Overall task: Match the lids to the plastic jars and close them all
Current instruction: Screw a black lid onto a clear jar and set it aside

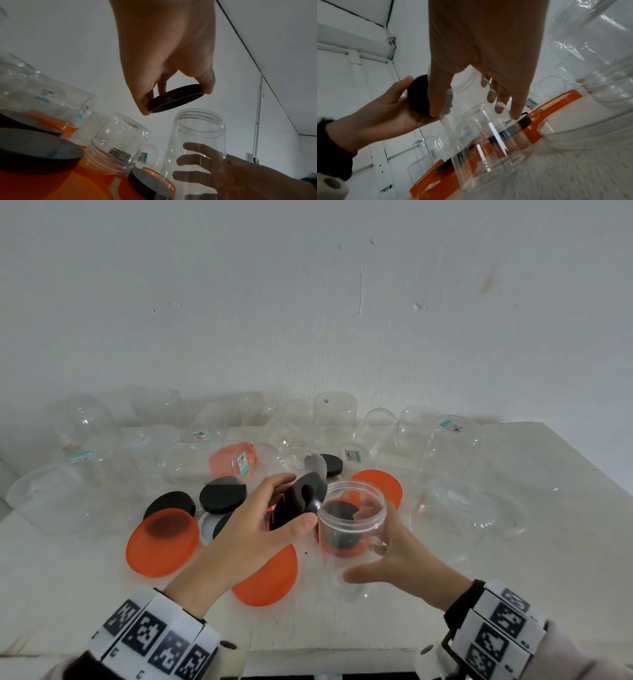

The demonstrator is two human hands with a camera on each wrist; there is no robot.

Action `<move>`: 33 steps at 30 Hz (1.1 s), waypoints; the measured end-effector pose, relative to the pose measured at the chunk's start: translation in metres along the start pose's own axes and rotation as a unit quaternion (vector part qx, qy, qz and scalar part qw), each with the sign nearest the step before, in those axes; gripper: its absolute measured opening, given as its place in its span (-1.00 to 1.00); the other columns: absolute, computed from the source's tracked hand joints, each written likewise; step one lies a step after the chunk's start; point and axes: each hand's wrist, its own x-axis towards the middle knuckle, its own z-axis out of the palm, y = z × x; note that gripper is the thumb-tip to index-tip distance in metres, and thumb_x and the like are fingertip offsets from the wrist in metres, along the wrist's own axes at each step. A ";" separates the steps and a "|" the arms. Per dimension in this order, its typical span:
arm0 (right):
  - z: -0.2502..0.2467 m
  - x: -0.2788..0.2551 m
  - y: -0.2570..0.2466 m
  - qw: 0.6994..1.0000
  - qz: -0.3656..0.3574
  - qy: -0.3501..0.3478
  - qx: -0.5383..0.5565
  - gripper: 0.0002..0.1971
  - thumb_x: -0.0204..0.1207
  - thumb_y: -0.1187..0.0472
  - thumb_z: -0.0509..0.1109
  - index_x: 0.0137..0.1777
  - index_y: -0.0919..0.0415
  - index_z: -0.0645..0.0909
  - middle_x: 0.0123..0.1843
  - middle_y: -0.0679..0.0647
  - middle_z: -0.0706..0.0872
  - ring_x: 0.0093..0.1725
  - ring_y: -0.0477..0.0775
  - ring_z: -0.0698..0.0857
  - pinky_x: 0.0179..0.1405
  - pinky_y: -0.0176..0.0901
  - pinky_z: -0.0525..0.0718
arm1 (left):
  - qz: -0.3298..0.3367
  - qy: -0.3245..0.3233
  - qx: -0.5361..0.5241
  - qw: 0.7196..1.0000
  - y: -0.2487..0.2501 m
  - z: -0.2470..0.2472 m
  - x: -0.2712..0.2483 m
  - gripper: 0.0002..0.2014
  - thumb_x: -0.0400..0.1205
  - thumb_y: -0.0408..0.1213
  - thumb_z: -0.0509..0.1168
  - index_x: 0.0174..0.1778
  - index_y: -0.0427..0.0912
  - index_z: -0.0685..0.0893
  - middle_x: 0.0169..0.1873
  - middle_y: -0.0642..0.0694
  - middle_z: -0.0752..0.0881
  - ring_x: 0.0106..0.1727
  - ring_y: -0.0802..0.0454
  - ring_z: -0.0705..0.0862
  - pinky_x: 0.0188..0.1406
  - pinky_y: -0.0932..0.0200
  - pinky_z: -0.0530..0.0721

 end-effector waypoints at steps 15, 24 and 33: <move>0.002 -0.003 0.013 0.998 -0.032 -0.006 -0.053 0.02 0.13 0.10 0.74 0.41 -0.44 0.12 0.28 -0.48 0.51 0.35 -0.36 0.51 0.19 -0.56 0.50 | 0.087 -0.054 0.127 0.987 0.019 0.028 0.002 -0.22 0.27 0.35 0.38 0.42 0.44 0.24 0.34 0.47 0.36 0.41 0.47 0.34 0.28 0.45 0.42; 0.000 -0.002 0.013 0.996 -0.030 -0.014 -0.082 0.04 0.19 0.09 0.73 0.26 -0.77 0.02 0.23 -0.74 0.41 0.29 -0.60 0.40 0.05 -0.79 0.36 | 0.109 -0.061 0.188 0.974 0.021 0.041 0.009 -0.16 0.39 0.16 0.50 0.53 0.32 0.19 0.39 0.41 0.28 0.40 0.46 0.21 0.15 0.61 0.29; -0.002 -0.002 0.015 0.995 -0.019 -0.029 -0.091 0.07 0.15 -0.05 0.70 0.52 -0.41 0.05 0.33 -0.64 0.41 0.36 -0.49 0.41 0.11 -0.69 0.44 | 0.099 -0.066 0.189 0.975 0.022 0.044 0.011 -0.14 0.36 0.17 0.52 0.52 0.31 0.21 0.38 0.38 0.32 0.40 0.39 0.25 0.19 0.54 0.30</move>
